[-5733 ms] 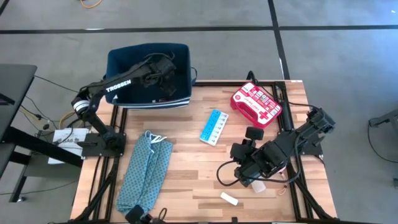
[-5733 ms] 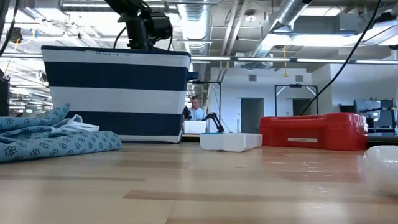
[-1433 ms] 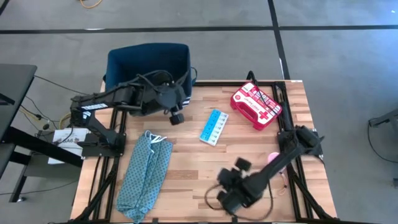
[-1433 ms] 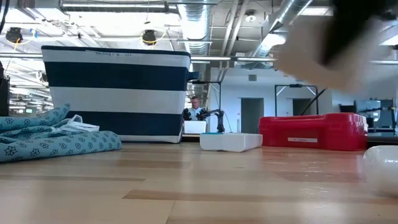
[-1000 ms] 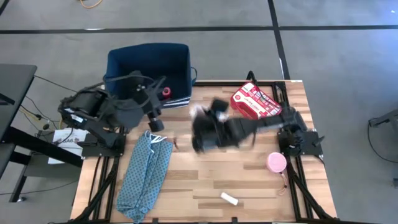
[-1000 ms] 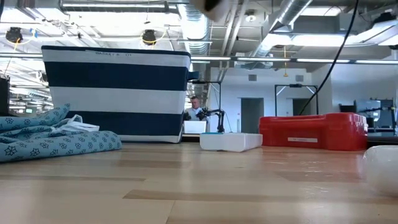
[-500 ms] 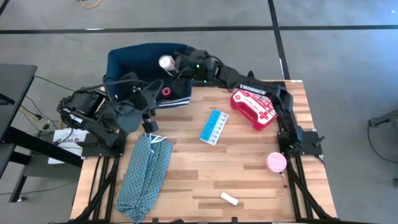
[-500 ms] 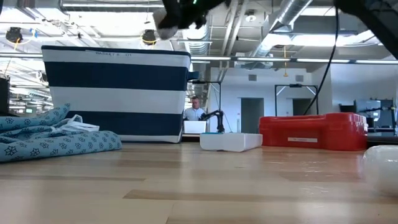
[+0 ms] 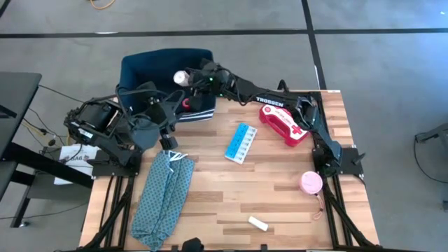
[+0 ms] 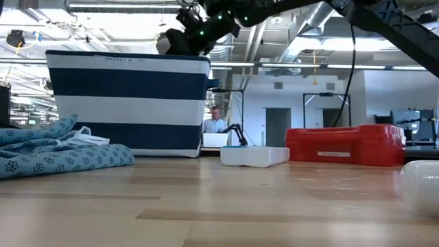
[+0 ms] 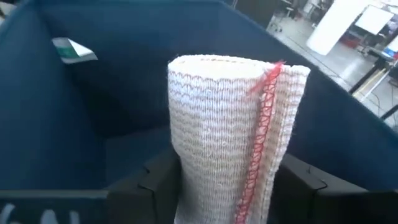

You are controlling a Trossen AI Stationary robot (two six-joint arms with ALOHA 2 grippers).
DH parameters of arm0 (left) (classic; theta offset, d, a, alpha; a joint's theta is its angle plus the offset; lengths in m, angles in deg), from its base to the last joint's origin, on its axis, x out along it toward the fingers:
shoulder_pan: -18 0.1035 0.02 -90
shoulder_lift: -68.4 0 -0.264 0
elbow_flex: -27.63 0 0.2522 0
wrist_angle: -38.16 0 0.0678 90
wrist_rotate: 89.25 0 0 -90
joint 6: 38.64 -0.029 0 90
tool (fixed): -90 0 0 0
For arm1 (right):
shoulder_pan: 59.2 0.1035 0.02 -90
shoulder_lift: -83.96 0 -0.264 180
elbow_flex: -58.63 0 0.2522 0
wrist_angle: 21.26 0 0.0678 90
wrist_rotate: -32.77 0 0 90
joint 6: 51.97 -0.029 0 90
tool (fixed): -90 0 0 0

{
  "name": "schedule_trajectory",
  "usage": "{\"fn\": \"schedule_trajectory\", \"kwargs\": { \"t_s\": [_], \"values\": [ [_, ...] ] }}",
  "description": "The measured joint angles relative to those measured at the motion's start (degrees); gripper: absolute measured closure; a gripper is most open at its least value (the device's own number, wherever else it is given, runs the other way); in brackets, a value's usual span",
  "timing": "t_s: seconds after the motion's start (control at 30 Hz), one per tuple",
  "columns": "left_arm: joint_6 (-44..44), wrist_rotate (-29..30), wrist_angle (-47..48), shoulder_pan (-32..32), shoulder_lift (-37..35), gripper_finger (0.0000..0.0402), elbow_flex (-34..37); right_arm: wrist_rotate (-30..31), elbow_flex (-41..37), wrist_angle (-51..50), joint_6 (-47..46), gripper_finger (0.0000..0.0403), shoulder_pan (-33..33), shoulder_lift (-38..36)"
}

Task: Pick & place medical supplies in basket/bin
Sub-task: Put the brown bandage into the blue bin, then put the white rolled gauze into the blue bin

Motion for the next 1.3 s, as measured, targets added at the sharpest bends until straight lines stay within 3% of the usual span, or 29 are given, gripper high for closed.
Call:
{"fn": "schedule_trajectory", "kwargs": {
  "t_s": [0.23,0.43,0.67,0.83,0.93,1.17,1.3],
  "values": [
    [2.59,0.02,-0.02,0.01,0.00,0.0272,0.00,0.46,5.57,-9.50,0.00,0.0190,1.33,0.13],
    [6.27,-1.34,-0.02,0.03,0.00,0.0272,0.00,5.73,8.05,-13.81,0.00,0.0199,2.92,-1.18],
    [8.22,-1.55,-0.04,0.03,0.02,0.0272,0.00,4.07,8.27,-14.26,-4.83,0.0205,2.33,-0.22],
    [10.84,-2.05,-0.02,0.03,0.02,0.0272,0.00,4.56,7.80,-19.96,-6.83,0.0199,0.94,1.42],
    [11.16,-3.39,-0.03,0.01,0.02,0.0272,0.00,1.73,8.02,-19.42,-9.09,0.0192,0.93,-0.29],
    [10.30,-3.41,-0.02,0.03,0.02,0.0272,0.00,0.81,8.16,-17.79,-8.02,0.0183,1.62,-1.16],
    [9.87,-3.43,-0.02,0.03,0.02,0.0272,0.00,2.11,8.15,-22.23,-3.94,0.0188,1.95,-0.93]
  ]
}}
